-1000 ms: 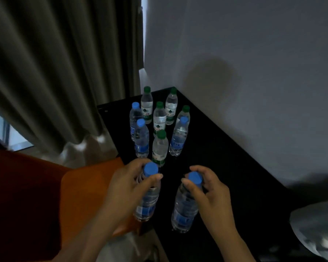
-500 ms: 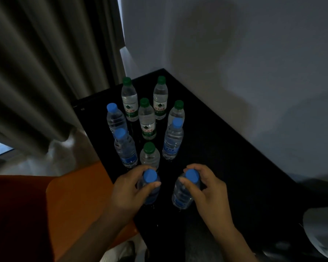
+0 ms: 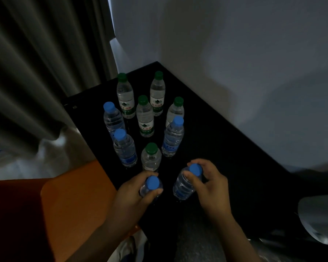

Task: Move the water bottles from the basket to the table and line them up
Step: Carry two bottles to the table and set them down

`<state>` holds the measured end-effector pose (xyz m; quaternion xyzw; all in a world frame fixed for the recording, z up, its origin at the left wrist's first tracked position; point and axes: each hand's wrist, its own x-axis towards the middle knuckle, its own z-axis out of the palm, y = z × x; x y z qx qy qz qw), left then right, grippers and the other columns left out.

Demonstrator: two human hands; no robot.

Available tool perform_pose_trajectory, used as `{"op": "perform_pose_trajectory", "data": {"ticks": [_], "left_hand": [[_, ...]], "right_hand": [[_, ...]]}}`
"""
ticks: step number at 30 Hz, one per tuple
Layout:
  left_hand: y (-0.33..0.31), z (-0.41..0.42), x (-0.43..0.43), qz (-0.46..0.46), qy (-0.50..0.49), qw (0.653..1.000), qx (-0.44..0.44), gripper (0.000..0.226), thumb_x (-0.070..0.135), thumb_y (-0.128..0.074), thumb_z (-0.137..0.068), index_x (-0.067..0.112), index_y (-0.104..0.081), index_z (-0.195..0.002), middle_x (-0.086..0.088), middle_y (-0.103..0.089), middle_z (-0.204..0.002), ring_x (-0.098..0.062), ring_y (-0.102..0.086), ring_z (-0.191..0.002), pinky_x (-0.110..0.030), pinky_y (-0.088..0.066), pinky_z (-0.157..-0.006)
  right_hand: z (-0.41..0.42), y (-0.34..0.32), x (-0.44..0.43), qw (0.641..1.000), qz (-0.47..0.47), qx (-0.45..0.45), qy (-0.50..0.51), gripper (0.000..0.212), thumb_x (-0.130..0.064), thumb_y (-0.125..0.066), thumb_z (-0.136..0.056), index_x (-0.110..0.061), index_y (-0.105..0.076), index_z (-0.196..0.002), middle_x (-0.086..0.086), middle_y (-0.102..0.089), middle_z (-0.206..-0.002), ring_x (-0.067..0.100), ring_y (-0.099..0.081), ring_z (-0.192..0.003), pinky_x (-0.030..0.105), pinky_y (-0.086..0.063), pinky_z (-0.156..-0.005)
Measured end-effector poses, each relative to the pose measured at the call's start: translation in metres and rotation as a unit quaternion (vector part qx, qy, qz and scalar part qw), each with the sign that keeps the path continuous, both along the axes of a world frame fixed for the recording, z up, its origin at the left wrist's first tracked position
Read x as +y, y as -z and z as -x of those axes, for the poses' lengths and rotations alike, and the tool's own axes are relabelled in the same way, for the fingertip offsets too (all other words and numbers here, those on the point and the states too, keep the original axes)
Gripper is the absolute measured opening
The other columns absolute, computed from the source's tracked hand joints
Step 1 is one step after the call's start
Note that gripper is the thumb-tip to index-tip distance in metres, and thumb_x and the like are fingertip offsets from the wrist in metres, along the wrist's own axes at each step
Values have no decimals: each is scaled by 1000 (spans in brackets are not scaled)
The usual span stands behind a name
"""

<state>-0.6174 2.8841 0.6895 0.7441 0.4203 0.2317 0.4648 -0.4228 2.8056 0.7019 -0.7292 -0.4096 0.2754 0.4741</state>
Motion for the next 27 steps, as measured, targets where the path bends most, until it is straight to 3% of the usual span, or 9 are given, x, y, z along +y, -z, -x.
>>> {"op": "perform_pose_trajectory", "data": {"ticks": [11, 15, 22, 25, 27], "left_hand": [[1, 2, 11, -9, 43, 999, 16, 27, 40, -69, -80, 32, -58, -103, 18, -64, -94, 2, -61, -90, -11, -45, -72], [0, 1, 18, -14, 40, 999, 32, 26, 33, -72, -79, 26, -59, -101, 17, -62, -89, 9, -57, -90, -2, -38, -70], [-5, -1, 20, -31, 66, 996, 51, 24, 32, -72, -79, 29, -55, -94, 15, -60, -87, 1, -57, -84, -7, -38, -68], [-6, 0, 19, -40, 70, 995, 59, 24, 33, -72, -78, 31, -53, -93, 16, -58, -85, 2, -56, -81, -7, -38, -66], [-6, 1, 19, -43, 74, 994, 62, 24, 33, -72, -79, 29, -53, -93, 14, -58, -85, 0, -56, -81, -9, -38, -65]], "right_hand": [[1, 17, -4, 999, 2, -26, 29, 24, -44, -64, -80, -45, -55, -101, -22, -61, -105, -1, -63, -98, 16, -54, -73], [2, 21, -13, 998, 3, -54, 35, 26, -43, -63, -81, -45, -54, -105, -22, -61, -107, 0, -63, -100, 20, -55, -75], [9, 17, -17, 992, 58, -105, 34, 42, -31, -64, -84, -57, -43, -108, -41, -50, -106, -17, -52, -103, 0, -45, -70], [9, 16, -17, 988, 106, -99, 46, 49, -25, -68, -84, -49, -43, -118, -26, -52, -111, -5, -56, -100, 6, -47, -68], [8, 13, -21, 987, 126, -88, 51, 55, -23, -70, -82, -38, -43, -128, -16, -53, -122, 0, -55, -108, 13, -50, -80]]}}
